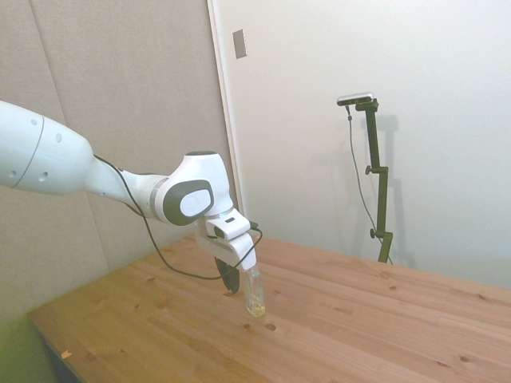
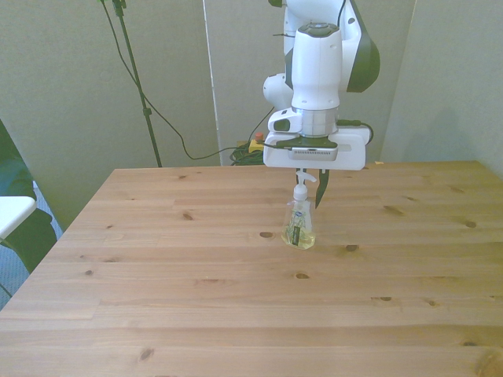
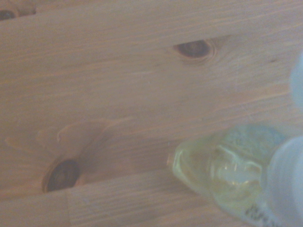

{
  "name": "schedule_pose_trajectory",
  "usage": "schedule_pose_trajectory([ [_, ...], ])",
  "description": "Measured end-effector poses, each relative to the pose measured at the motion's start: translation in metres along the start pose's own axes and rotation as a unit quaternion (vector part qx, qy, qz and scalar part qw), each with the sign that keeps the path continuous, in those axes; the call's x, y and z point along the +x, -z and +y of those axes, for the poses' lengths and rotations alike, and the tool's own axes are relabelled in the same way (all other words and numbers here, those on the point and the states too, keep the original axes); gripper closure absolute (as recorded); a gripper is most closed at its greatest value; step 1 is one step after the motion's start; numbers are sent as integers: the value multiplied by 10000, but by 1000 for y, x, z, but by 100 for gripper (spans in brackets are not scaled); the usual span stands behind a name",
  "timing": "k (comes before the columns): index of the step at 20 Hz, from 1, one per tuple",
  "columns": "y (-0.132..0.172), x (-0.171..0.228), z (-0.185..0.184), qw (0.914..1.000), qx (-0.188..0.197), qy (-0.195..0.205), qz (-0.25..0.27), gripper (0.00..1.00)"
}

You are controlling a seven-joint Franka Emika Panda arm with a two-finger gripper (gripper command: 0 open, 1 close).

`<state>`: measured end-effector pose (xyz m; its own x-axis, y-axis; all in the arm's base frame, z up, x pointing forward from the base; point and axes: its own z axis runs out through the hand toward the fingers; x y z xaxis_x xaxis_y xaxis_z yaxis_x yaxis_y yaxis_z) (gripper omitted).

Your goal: Knock down the sanitizer

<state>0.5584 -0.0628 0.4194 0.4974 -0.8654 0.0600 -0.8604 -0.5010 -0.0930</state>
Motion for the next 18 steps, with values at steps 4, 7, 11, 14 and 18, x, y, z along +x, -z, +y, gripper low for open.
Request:
schedule_pose_trajectory([
  [4, 4, 30, -12, 9995, 106, -280, 119, 100],
  [7, 6, 54, -22, 9984, 183, -496, 220, 100],
  [11, 6, 57, -31, 9983, 208, -482, 241, 100],
  [14, 12, 42, -33, 9989, 228, -349, 216, 100],
  [18, 21, 11, -23, 9995, 224, -183, 150, 100],
])
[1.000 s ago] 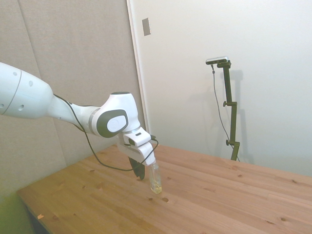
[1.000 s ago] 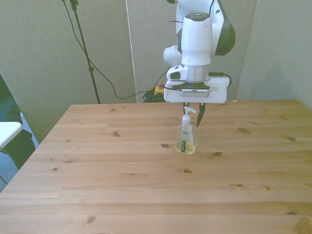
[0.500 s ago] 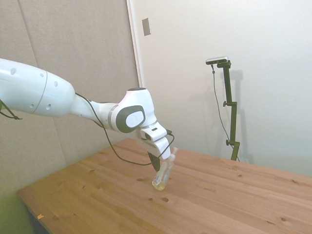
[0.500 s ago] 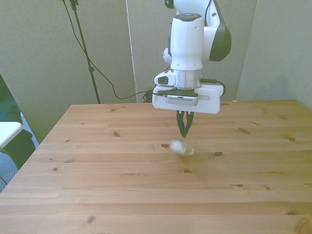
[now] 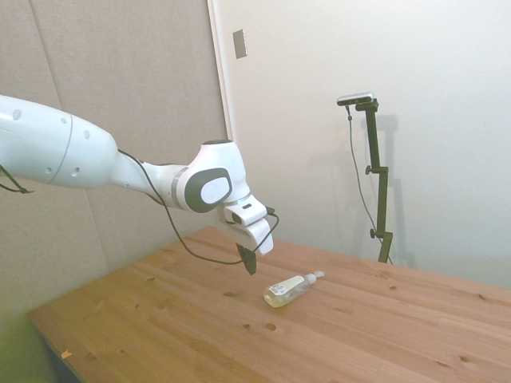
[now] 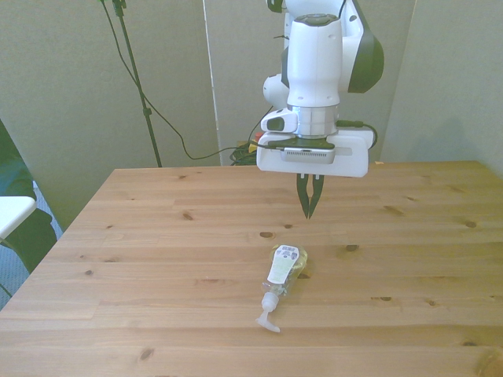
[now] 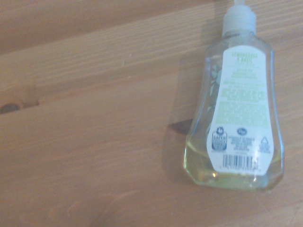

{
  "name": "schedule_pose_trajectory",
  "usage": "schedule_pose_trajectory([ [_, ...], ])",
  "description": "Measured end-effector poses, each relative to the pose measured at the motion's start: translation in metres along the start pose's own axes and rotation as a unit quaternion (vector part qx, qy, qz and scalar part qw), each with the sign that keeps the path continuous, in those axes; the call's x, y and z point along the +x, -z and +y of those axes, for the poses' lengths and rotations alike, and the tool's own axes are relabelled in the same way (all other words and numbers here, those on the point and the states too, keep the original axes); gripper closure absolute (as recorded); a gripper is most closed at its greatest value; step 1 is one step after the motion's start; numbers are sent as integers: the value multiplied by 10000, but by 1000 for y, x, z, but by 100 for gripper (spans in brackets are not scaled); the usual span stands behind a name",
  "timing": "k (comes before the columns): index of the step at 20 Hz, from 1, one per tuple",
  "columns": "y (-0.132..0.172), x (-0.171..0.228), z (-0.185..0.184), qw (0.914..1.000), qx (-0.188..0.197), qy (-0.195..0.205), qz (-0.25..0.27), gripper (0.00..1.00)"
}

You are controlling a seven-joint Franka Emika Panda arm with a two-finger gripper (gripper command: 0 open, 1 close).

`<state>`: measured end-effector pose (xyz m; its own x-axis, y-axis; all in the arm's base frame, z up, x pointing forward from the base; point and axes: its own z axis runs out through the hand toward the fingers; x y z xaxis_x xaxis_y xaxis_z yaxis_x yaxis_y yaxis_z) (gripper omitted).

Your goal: Knock down the sanitizer

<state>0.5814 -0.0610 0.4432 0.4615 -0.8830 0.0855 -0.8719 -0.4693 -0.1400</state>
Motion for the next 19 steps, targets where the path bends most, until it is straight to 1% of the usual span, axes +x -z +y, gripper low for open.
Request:
schedule_pose_trajectory([
  [6, 2, -29, 26, 9999, -83, 113, -100, 100],
  [11, 3, -37, 38, 9998, -109, 144, -129, 100],
  [16, 1, -41, 43, 9997, -130, 176, -147, 100],
  [17, 0, -41, 43, 9996, -129, 179, -149, 0],
  [19, 0, -42, 43, 9996, -131, 200, -158, 0],
])
